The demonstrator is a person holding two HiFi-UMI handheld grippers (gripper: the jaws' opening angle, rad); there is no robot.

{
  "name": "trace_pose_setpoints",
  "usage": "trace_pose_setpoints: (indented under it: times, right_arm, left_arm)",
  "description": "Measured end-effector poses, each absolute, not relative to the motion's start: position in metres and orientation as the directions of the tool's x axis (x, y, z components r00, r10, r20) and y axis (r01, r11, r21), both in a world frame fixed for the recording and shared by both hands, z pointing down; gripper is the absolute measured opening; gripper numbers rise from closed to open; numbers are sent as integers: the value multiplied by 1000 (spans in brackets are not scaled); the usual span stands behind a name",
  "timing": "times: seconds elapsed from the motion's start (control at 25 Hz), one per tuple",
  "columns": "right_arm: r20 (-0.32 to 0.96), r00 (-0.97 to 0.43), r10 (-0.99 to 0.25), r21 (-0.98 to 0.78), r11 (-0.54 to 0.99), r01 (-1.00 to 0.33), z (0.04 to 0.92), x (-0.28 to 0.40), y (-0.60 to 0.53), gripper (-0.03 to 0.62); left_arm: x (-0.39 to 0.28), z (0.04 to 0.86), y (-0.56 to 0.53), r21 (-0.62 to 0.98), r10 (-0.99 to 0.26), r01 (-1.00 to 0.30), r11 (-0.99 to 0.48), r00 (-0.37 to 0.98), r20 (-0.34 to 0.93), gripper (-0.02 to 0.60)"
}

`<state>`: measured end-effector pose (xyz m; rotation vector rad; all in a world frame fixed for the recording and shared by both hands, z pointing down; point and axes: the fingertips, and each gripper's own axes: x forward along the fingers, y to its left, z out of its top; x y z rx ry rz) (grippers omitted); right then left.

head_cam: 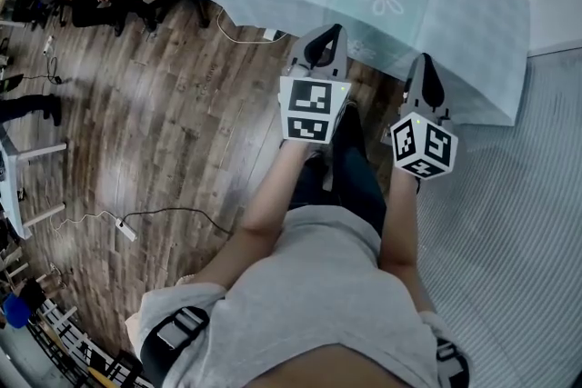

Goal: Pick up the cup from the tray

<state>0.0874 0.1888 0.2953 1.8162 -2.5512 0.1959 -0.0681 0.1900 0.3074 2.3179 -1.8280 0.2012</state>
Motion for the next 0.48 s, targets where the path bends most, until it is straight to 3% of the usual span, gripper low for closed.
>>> trace_pose_setpoints:
  times: [0.48]
  right_arm:
    - [61,-376,-924,-90,370,-924,288,93,84,8]
  left_arm:
    - [-64,300,92,48,-961,-982,-181,187,205,3]
